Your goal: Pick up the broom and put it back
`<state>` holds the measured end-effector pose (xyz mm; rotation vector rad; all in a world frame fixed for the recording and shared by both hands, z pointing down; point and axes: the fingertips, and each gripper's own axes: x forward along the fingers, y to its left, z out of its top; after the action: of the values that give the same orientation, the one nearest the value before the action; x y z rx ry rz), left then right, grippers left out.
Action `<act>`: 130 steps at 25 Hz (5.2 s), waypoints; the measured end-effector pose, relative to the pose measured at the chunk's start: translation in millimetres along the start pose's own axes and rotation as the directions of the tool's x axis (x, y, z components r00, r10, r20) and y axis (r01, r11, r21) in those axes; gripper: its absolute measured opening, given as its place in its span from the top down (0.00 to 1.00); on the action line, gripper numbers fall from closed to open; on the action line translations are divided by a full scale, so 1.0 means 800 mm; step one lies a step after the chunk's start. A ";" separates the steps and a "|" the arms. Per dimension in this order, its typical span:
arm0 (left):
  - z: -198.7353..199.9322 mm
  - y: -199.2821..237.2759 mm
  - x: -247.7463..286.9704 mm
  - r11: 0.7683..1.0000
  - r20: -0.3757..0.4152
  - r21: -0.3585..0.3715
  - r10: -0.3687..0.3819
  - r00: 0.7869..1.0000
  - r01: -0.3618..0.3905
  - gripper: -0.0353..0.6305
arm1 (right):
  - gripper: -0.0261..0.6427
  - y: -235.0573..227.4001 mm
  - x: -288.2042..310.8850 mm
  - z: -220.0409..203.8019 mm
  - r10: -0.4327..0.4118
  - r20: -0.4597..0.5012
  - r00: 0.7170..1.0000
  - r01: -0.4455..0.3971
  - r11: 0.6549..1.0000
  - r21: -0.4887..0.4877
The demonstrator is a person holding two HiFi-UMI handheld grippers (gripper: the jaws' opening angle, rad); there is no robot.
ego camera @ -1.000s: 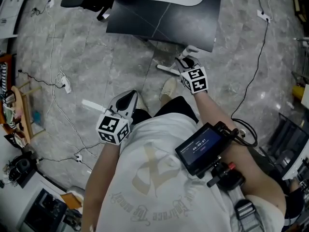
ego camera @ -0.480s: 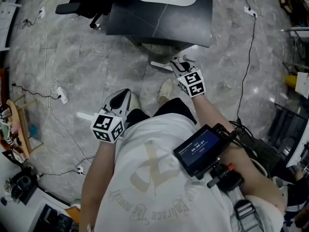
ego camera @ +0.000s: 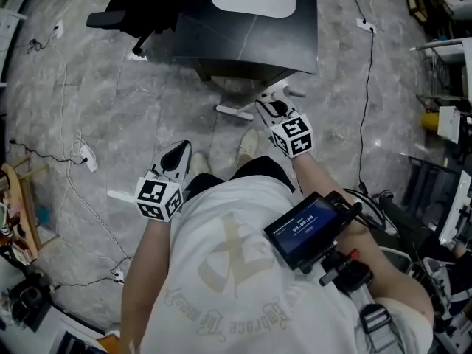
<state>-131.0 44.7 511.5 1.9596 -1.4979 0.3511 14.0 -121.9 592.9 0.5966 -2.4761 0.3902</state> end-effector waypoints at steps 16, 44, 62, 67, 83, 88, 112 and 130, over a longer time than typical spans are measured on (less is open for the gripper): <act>-0.008 0.034 -0.053 0.999 0.088 -0.013 -0.051 0.995 0.052 0.93 | 0.82 0.082 -0.061 0.087 -0.003 0.106 0.994 0.011 0.997 -0.074; 0.013 0.037 -0.101 0.972 0.135 0.106 -0.221 0.966 0.208 0.93 | 0.82 0.197 -0.156 0.186 -0.030 0.338 0.941 0.067 0.993 -0.099; -0.003 0.029 -0.102 0.946 0.103 0.102 -0.317 0.943 0.307 0.93 | 0.82 0.229 -0.179 0.154 -0.123 0.317 0.940 0.146 0.988 -0.048; -0.008 0.020 -0.098 0.938 0.088 0.107 -0.338 0.937 0.329 0.93 | 0.82 0.224 -0.191 0.141 -0.160 0.305 0.939 0.176 0.984 -0.026; -0.004 -0.001 -0.076 0.928 0.021 0.116 -0.360 0.933 0.355 0.93 | 0.82 0.157 -0.205 0.086 -0.228 0.253 0.940 0.222 0.974 0.052; -0.002 -0.009 -0.062 0.930 0.000 0.112 -0.352 0.936 0.350 0.93 | 0.82 0.128 -0.196 0.068 -0.227 0.231 0.946 0.215 0.974 0.076; 0.039 -0.026 0.012 0.964 -0.061 0.102 -0.241 0.969 0.246 0.93 | 0.82 0.020 -0.098 -0.012 -0.046 0.025 0.999 0.047 0.998 -0.033; 0.029 -0.030 0.035 0.987 -0.106 0.043 -0.153 0.983 0.158 0.93 | 0.82 -0.002 -0.015 -0.082 0.105 -0.129 0.986 -0.111 0.993 -0.038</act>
<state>-103.7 12.0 502.0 2.0516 -1.2740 0.4183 53.0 -93.6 638.9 0.4074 -2.3942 0.3997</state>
